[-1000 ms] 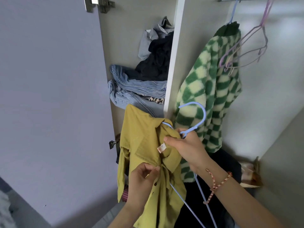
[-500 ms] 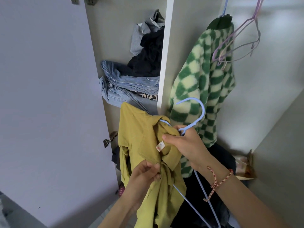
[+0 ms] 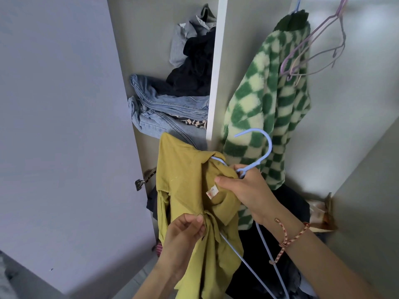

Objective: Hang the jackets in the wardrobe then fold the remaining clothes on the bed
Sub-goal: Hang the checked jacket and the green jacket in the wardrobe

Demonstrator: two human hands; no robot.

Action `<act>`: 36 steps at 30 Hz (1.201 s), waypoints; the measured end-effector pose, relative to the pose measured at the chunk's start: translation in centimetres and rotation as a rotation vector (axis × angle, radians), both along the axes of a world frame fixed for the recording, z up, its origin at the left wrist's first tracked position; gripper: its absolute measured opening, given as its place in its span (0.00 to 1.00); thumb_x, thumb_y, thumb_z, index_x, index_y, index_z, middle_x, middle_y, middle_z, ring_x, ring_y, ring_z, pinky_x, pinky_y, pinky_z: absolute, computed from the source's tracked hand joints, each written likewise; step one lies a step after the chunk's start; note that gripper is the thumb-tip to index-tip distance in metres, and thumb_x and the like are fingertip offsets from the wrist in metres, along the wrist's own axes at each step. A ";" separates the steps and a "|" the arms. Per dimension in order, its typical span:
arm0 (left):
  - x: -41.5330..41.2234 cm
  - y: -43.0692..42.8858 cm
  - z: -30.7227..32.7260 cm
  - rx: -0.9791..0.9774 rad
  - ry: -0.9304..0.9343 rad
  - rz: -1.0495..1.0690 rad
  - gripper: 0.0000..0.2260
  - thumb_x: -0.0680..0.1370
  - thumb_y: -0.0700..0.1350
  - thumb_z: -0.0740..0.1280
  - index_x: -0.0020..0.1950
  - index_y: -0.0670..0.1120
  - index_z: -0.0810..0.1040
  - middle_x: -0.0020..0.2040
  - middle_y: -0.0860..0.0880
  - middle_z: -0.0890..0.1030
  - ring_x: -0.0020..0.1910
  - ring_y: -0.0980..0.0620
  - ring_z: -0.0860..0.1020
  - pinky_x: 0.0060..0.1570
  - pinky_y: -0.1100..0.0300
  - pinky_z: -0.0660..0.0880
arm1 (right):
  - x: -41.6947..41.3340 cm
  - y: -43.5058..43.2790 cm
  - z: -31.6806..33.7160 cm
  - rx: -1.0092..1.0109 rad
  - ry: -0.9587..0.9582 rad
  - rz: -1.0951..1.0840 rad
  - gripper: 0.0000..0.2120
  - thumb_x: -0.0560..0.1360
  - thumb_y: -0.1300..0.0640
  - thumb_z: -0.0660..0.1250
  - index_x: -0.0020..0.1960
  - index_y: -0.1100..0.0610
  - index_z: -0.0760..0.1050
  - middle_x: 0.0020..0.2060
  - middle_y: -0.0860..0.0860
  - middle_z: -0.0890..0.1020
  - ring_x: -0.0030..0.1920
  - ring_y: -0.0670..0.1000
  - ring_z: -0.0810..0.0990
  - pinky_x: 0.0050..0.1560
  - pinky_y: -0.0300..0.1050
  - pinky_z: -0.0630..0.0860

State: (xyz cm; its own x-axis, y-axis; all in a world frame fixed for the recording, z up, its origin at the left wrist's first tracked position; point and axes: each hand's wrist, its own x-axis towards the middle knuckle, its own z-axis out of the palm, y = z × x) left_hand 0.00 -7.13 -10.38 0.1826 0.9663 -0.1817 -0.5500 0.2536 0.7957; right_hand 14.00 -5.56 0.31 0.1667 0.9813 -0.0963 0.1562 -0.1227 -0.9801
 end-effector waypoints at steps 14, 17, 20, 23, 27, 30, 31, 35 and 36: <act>0.5 -0.3 -1.2 0.121 0.375 0.162 0.06 0.77 0.35 0.64 0.40 0.38 0.71 0.33 0.47 0.75 0.36 0.53 0.75 0.44 0.62 0.74 | -1.4 -0.1 -0.9 -0.016 -0.023 0.049 0.09 0.71 0.63 0.69 0.44 0.69 0.75 0.34 0.58 0.77 0.36 0.53 0.75 0.39 0.46 0.72; 0.6 -0.3 -1.1 0.179 0.462 0.181 0.06 0.77 0.35 0.63 0.40 0.39 0.71 0.34 0.46 0.74 0.34 0.57 0.73 0.39 0.67 0.73 | -1.6 -0.1 -1.0 -0.015 -0.022 0.066 0.11 0.71 0.63 0.69 0.46 0.71 0.74 0.34 0.59 0.76 0.36 0.54 0.74 0.40 0.47 0.71; 0.2 -0.2 -1.3 0.283 0.601 0.214 0.07 0.78 0.35 0.62 0.40 0.40 0.70 0.33 0.48 0.73 0.30 0.61 0.69 0.33 0.65 0.69 | -1.3 0.0 -0.7 -0.022 -0.013 0.065 0.10 0.71 0.62 0.69 0.46 0.70 0.74 0.35 0.59 0.77 0.37 0.54 0.75 0.40 0.47 0.72; -0.3 -0.3 -1.5 0.412 0.724 0.263 0.08 0.77 0.35 0.62 0.39 0.43 0.69 0.31 0.54 0.74 0.30 0.60 0.70 0.33 0.70 0.67 | -0.7 0.0 -0.4 -0.028 -0.003 0.052 0.10 0.71 0.63 0.69 0.46 0.69 0.75 0.35 0.58 0.78 0.37 0.54 0.77 0.41 0.47 0.74; -1.3 -0.2 -2.3 0.526 0.846 0.268 0.10 0.78 0.37 0.62 0.40 0.49 0.67 0.36 0.54 0.75 0.33 0.54 0.73 0.33 0.62 0.72 | 0.2 0.0 0.1 -0.032 -0.018 0.050 0.10 0.71 0.63 0.70 0.48 0.70 0.74 0.36 0.59 0.79 0.38 0.55 0.78 0.42 0.47 0.75; -2.2 0.0 -2.3 0.448 0.840 0.294 0.11 0.78 0.36 0.61 0.40 0.49 0.64 0.32 0.49 0.71 0.30 0.50 0.71 0.30 0.58 0.70 | 0.8 -0.2 0.2 -0.040 -0.056 0.067 0.11 0.71 0.63 0.70 0.47 0.70 0.75 0.39 0.61 0.79 0.40 0.55 0.78 0.45 0.49 0.75; -2.4 0.1 -2.1 0.419 0.825 0.307 0.11 0.78 0.35 0.61 0.39 0.47 0.64 0.31 0.49 0.71 0.28 0.53 0.71 0.29 0.61 0.69 | 0.9 -0.2 0.2 -0.046 -0.067 0.072 0.10 0.71 0.63 0.71 0.47 0.69 0.75 0.39 0.62 0.79 0.40 0.55 0.78 0.46 0.51 0.75; -3.8 1.5 -1.2 0.296 0.799 0.458 0.08 0.77 0.36 0.63 0.42 0.46 0.66 0.39 0.49 0.74 0.40 0.52 0.75 0.41 0.63 0.73 | 1.6 -0.5 0.2 -0.067 -0.075 0.107 0.05 0.71 0.63 0.71 0.41 0.64 0.76 0.38 0.61 0.80 0.40 0.55 0.79 0.45 0.50 0.76; -3.9 1.8 -1.1 0.282 0.831 0.536 0.06 0.77 0.42 0.64 0.44 0.47 0.67 0.44 0.50 0.74 0.46 0.51 0.74 0.48 0.59 0.72 | 1.6 -0.6 0.1 -0.073 -0.068 0.115 0.05 0.71 0.64 0.71 0.40 0.64 0.76 0.37 0.60 0.80 0.39 0.55 0.79 0.44 0.49 0.75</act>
State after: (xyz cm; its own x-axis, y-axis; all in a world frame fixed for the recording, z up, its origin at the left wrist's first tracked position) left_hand -3.90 -5.32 -11.47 -0.3651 0.9109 0.1923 0.2157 -0.1182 0.9693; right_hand 15.59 -6.16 0.41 0.0623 0.9850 -0.1607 0.2388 -0.1711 -0.9559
